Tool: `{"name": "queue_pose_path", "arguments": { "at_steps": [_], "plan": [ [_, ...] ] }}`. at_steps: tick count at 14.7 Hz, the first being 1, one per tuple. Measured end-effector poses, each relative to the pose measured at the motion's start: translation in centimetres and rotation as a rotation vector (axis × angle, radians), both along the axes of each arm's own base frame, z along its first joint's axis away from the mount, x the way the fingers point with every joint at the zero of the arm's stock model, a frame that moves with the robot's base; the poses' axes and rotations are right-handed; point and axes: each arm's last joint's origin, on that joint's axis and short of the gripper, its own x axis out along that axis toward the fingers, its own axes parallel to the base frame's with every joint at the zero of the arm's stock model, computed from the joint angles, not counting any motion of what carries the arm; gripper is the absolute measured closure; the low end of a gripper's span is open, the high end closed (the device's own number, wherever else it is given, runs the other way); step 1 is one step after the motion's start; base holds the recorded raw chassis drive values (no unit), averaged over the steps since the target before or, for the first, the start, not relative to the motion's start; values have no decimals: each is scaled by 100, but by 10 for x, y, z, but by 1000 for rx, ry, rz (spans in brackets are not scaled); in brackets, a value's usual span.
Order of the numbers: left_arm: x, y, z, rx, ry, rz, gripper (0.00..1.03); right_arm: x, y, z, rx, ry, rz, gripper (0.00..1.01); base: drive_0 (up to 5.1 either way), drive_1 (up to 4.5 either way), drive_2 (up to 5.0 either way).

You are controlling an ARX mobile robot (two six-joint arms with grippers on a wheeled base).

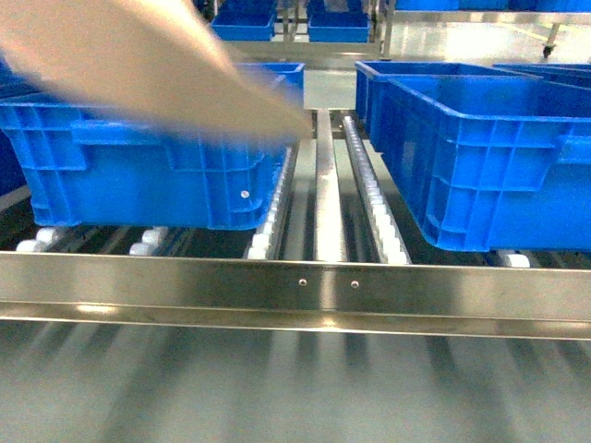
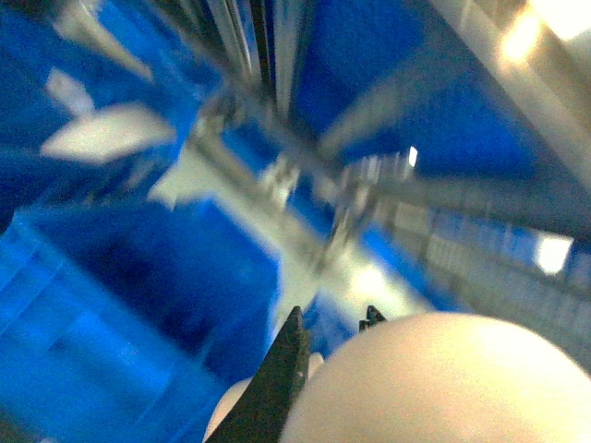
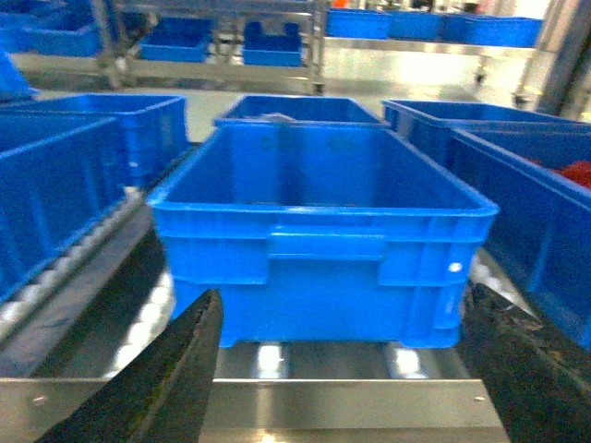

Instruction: Place part in tray to right shelf

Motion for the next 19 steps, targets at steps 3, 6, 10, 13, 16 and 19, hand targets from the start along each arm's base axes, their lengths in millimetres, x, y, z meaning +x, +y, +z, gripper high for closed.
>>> {"name": "queue_pose_path", "arguments": {
  "at_steps": [3, 6, 10, 13, 16, 19],
  "plan": [
    [-23, 27, -73, 630, 378, -153, 90, -22, 14, -19, 70, -24, 74, 53, 0, 0, 0],
    [-49, 38, -73, 738, 260, -146, 90, -39, 18, -28, 76, -30, 85, 92, 0, 0, 0],
    [-71, 49, -100, 756, 291, -160, 90, -55, 18, -38, 80, -29, 87, 99, 0, 0, 0],
    [-84, 61, -115, 755, 321, -155, 90, -64, 18, -45, 79, -60, 88, 99, 0, 0, 0],
    [-93, 60, -117, 759, 297, -163, 90, -71, 18, -44, 79, -57, 88, 99, 0, 0, 0],
    [-101, 60, -125, 760, 289, -159, 90, -77, 18, -44, 80, -54, 88, 99, 0, 0, 0]
  ]
}}
